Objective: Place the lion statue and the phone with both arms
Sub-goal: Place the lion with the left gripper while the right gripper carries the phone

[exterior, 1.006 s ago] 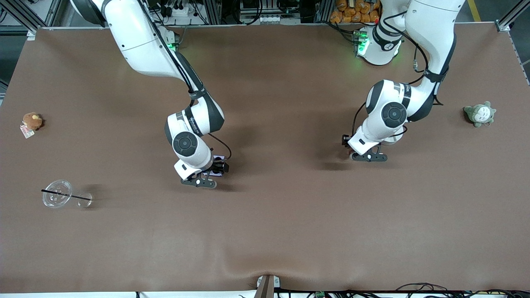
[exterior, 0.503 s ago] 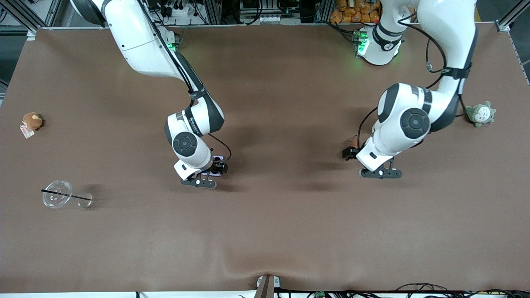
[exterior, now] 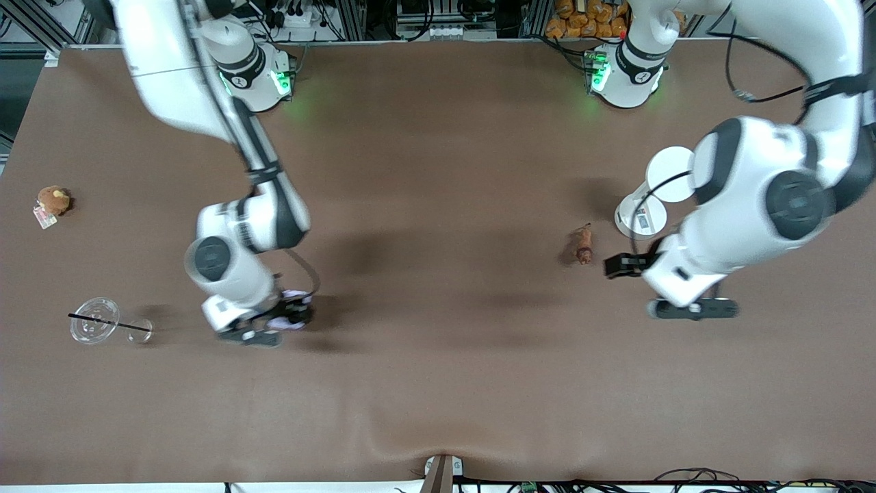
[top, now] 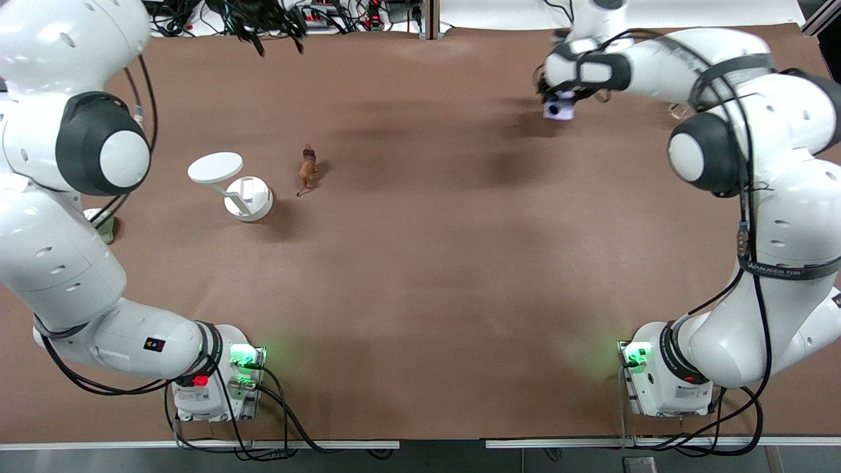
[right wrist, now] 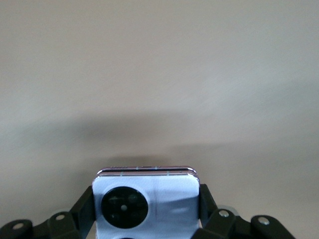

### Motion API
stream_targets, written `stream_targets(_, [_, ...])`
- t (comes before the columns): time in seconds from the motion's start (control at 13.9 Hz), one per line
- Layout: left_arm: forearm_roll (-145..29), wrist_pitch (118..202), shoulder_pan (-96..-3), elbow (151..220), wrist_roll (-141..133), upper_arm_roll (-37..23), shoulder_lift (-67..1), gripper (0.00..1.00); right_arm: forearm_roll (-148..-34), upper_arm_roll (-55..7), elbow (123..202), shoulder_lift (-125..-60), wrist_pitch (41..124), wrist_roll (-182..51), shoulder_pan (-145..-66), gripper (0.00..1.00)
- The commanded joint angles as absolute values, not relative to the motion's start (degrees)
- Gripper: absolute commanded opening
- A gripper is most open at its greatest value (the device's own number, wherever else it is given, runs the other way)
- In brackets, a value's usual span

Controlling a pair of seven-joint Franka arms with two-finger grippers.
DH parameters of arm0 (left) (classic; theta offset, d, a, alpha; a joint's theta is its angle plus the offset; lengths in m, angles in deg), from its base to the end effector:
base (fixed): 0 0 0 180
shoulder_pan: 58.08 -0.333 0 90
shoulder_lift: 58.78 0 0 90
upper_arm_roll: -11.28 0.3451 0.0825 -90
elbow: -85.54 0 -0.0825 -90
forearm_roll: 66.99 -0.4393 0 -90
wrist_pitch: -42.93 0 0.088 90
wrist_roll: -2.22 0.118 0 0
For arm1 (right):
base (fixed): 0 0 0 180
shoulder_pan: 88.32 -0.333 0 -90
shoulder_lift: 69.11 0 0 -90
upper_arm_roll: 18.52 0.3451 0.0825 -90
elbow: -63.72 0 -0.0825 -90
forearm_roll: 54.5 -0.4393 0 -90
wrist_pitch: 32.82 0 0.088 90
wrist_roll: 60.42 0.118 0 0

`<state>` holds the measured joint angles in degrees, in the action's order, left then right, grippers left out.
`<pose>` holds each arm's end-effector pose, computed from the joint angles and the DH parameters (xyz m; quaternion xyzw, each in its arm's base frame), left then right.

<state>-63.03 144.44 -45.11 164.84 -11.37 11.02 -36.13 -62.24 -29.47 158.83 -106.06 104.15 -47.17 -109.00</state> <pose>0.7219 -0.1761 0.4910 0.9993 0.0103 -0.0118 0.0329 0.7396 0.1451 0.2233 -0.9971 0.0562 -0.0505 0.0023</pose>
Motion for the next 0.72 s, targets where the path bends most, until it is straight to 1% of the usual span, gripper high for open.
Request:
stream_targets(0.0, [-64.18,141.55,-45.25,162.80,-11.49,10.93,-39.61,1.00,-62.32,-28.63,156.10,-106.89,103.06,-55.47,-103.02,0.22])
stream_targets(0.22, [-64.35,138.83,-45.16,162.62,-11.58,12.86,-46.45,1.00,-62.67,-28.54,154.59,-109.44,103.50,-60.76,-97.91,0.22])
stream_targets(0.36, [-64.61,135.32,-45.25,162.62,-11.58,14.00,-50.94,1.00,-62.50,-28.54,154.42,-111.28,103.76,-61.21,-96.41,0.23])
stream_targets(0.5, [-63.13,133.55,-46.91,162.62,-11.40,15.93,-55.32,1.00,-62.67,-28.54,153.02,-112.95,103.77,-61.38,-95.00,0.27])
stream_targets(0.65, [-61.89,132.24,-47.36,162.88,-11.57,16.21,-56.66,1.00,-62.67,-28.54,152.66,-114.45,105.16,-63.74,-94.12,0.27])
